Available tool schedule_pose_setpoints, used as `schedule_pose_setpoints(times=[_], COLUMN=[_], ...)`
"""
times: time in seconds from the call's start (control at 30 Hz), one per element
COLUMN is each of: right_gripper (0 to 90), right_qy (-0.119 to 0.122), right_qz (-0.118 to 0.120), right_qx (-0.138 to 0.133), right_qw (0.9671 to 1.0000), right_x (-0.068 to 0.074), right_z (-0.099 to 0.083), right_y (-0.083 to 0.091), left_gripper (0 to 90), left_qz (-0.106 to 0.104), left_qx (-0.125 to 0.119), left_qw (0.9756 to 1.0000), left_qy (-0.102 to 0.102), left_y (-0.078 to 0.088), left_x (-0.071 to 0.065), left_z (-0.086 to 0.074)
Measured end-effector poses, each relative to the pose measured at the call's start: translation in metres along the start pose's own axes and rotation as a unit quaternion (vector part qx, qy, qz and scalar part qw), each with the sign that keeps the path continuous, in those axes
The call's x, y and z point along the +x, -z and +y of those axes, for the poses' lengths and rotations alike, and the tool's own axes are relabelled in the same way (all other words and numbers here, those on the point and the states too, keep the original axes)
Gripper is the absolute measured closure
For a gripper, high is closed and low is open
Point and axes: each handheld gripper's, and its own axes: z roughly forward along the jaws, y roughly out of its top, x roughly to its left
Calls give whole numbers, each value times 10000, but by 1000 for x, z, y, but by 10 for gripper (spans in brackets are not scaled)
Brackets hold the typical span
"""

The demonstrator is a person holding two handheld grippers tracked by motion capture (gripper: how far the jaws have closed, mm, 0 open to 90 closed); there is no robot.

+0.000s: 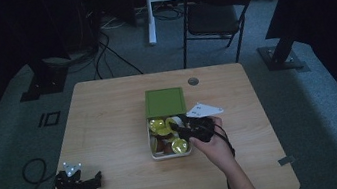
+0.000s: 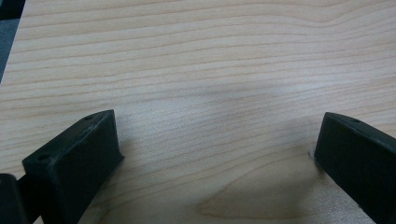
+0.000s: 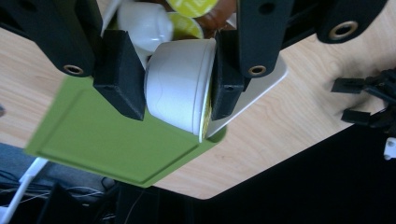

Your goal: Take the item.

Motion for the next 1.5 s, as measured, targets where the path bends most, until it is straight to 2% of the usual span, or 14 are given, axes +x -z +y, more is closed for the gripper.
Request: schedule_pose_setpoints(times=[0.13, 0.43, 0.83, 0.93, 1.1, 1.3, 1.5], right_gripper=[566, 567, 567, 567, 567, 567, 567], right_qy=[-100, -279, -434, -478, -649, -698, -752], right_qz=[-191, -511, -963, -1083, -1145, -1293, -1398], right_qx=[-166, -321, -384, -372, -324, -297, -161], right_qw=[9996, 9978, 9937, 9923, 9908, 9887, 9872], right_x=[-11, -37, -69, -76, -87, -97, -105], right_z=[1, 0, -12, -18, -29, -42, -54], right_y=[8, 25, 38, 39, 35, 28, 16], left_gripper=[3, 3, 3, 3, 3, 3, 3], left_qz=[1, 2, 1, 1, -1, -2, 0], left_qx=[0, -1, 0, 0, 9, 1, 9], left_qw=[10000, 10000, 10000, 10000, 10000, 10000, 10000], left_qy=[0, 1, 2, 2, -5, 3, -4], left_y=[0, 0, 0, 0, 0, 0, 0], left_x=[0, 0, 0, 0, 0, 0, 0], left_z=[0, 0, 0, 0, 0, 0, 0])
